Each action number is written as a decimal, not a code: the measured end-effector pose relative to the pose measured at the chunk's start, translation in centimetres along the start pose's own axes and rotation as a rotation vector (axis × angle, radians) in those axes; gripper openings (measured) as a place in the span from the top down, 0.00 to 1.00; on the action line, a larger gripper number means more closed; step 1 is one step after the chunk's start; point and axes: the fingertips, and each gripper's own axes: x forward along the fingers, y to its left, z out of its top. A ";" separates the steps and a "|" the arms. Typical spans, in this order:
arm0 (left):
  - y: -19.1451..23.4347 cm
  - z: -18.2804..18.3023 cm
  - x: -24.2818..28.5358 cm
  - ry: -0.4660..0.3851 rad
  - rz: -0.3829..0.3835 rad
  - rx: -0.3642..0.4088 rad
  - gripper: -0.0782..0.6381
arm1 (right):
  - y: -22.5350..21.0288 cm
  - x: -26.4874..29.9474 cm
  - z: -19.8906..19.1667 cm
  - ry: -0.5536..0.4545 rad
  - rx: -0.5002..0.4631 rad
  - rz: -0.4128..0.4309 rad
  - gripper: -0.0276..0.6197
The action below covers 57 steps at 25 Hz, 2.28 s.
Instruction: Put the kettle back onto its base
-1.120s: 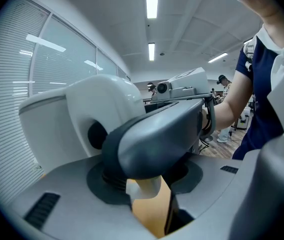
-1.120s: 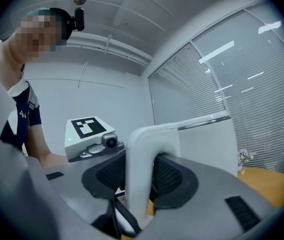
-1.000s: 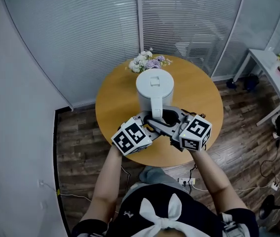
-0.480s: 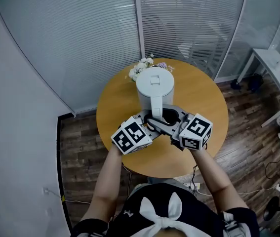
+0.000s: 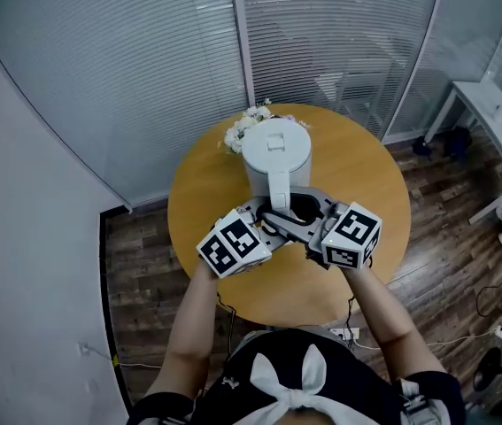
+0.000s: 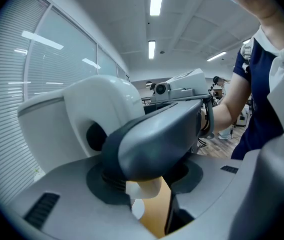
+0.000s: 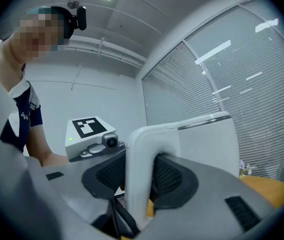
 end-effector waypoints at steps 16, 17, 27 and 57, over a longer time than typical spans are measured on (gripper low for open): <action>1.2 -1.8 1.5 0.020 -0.031 -0.038 0.63 | -2.1 0.5 -2.3 0.024 0.056 -0.014 0.69; 1.2 -2.0 1.6 0.021 -0.033 -0.041 0.63 | -2.2 0.6 -2.5 0.026 0.059 -0.014 0.69; 1.4 -3.8 2.7 0.040 -0.065 -0.068 0.63 | -3.0 0.8 -4.4 0.046 0.096 -0.032 0.69; 1.1 -7.9 5.5 0.083 -0.144 -0.133 0.63 | -4.9 0.7 -9.5 0.110 0.194 -0.073 0.68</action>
